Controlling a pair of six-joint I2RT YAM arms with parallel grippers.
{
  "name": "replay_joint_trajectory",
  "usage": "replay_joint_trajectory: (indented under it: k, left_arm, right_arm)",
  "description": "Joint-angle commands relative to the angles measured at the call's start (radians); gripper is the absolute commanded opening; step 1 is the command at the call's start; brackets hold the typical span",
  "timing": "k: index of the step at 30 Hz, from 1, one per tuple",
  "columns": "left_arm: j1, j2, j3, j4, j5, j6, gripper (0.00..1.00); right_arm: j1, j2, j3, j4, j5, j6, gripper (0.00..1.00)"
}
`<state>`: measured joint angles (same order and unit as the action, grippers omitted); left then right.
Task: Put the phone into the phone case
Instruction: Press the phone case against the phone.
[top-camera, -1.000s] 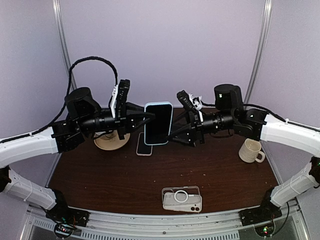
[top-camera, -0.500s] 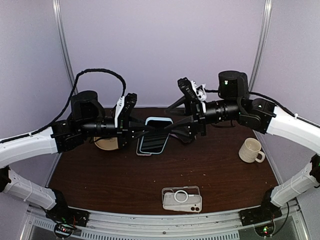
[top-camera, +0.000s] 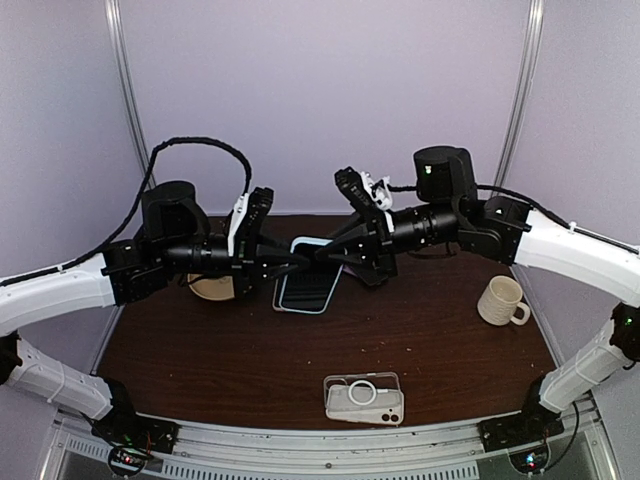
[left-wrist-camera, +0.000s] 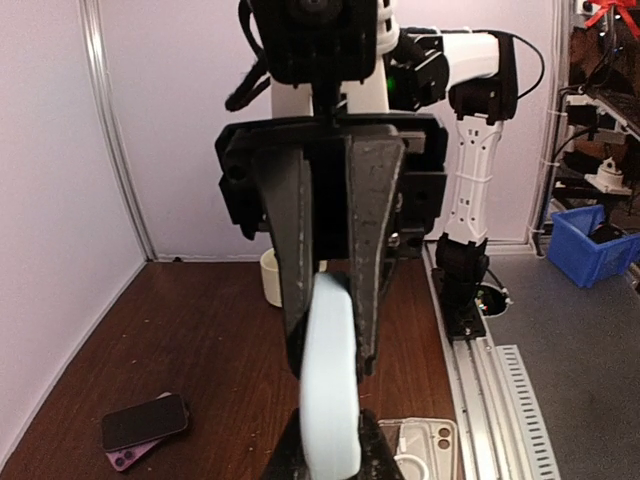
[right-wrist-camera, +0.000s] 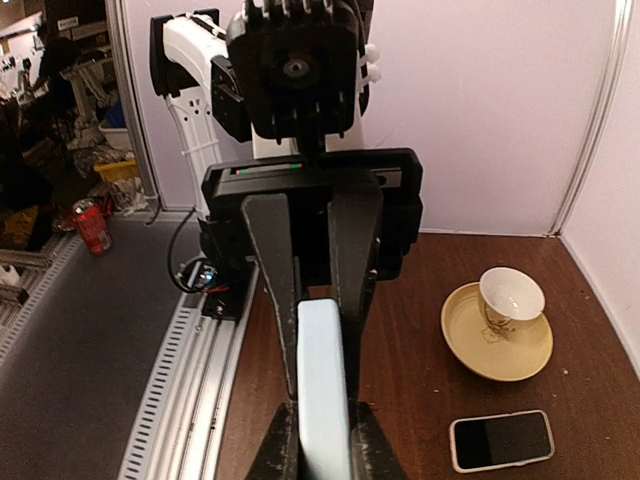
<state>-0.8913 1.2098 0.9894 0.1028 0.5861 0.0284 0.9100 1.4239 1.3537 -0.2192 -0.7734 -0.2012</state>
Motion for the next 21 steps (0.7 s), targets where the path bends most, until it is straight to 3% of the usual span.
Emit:
replay_joint_trajectory:
  k: [1, 7, 9, 10, 21]
  left_arm:
    - [-0.003, -0.022, 0.042, 0.113, 0.024, -0.005, 0.0]
    - [-0.003, -0.024, 0.026, 0.126, 0.028, -0.024, 0.01]
    - [-0.003, -0.029, 0.012, 0.121, 0.018, -0.025, 0.31]
    - [-0.003, -0.031, 0.004, 0.114, 0.009, -0.025, 0.34]
    - [-0.003, -0.085, -0.081, 0.028, -0.043, -0.024, 0.31]
  right_arm:
    - [0.006, -0.008, 0.023, 0.014, -0.011, 0.016, 0.0]
    - [0.003, -0.067, -0.013, 0.078, -0.007, 0.034, 0.0]
    - [0.001, -0.079, -0.012, 0.08, -0.013, 0.038, 0.0]
    - [0.0, -0.085, -0.01, 0.08, -0.019, 0.039, 0.0]
    - [-0.009, -0.105, 0.008, 0.075, -0.051, 0.041, 0.0]
